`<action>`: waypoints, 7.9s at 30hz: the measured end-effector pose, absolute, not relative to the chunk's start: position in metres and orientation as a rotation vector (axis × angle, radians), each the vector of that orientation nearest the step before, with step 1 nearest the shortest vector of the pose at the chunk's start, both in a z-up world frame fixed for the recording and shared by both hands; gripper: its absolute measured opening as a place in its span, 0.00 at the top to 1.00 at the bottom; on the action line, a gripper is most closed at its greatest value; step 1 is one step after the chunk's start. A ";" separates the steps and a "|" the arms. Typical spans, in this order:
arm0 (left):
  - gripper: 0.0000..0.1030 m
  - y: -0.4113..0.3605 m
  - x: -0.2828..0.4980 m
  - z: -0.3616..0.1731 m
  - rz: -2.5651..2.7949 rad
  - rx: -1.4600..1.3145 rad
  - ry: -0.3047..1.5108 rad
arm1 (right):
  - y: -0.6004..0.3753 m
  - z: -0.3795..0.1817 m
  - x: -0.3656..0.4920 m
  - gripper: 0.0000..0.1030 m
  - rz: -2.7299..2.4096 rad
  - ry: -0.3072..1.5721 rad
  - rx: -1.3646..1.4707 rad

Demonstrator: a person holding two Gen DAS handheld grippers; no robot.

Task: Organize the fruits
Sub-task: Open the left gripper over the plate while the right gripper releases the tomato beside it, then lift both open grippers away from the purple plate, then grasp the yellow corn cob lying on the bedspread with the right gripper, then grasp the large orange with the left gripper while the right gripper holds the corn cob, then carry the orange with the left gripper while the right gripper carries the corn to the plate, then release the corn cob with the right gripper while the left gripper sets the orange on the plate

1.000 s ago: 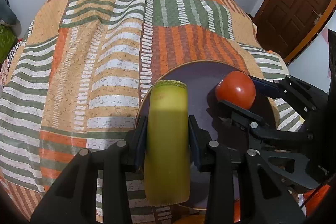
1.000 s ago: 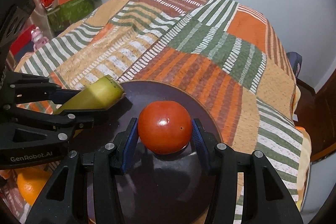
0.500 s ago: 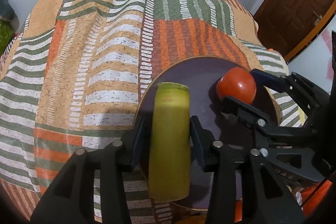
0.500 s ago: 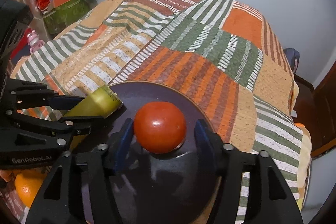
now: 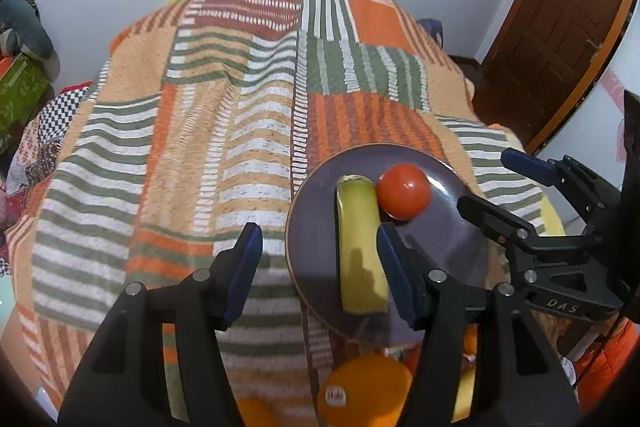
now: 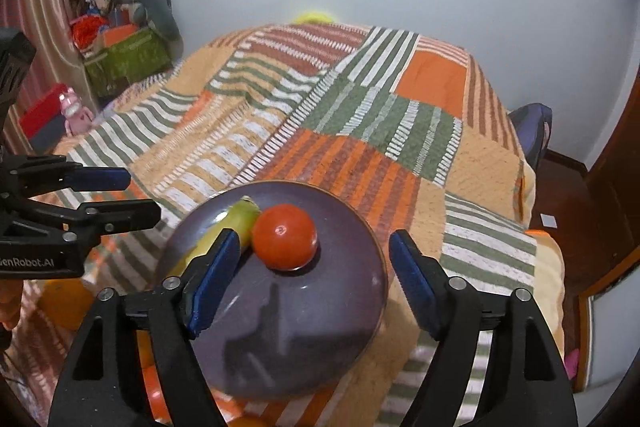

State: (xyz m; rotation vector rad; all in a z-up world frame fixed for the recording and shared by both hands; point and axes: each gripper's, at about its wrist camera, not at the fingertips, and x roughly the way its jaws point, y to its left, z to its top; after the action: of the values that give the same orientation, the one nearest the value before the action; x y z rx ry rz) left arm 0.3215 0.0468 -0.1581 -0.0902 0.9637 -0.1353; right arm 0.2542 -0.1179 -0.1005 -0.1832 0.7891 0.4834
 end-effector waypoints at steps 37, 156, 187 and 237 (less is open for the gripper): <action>0.37 -0.008 0.185 -0.220 -0.174 -0.007 1.119 | -0.217 -0.158 0.146 0.26 0.281 0.953 -0.053; 0.37 0.059 0.264 -0.162 -0.045 -0.087 0.876 | -0.152 -0.079 0.202 0.65 0.418 0.720 -0.081; 0.37 -0.020 0.339 -0.190 -0.235 0.002 0.936 | -0.139 -0.146 0.284 0.65 0.424 0.962 -0.055; 0.32 0.020 0.219 -0.147 -0.129 0.043 0.878 | -0.163 -0.093 0.170 0.54 0.449 0.804 -0.091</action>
State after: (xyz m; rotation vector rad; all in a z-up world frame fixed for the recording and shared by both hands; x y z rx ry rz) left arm 0.2193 0.0200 -0.1472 0.0431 0.8776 -0.1292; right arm 0.1699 -0.1632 -0.0926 -0.0914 0.8036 0.4490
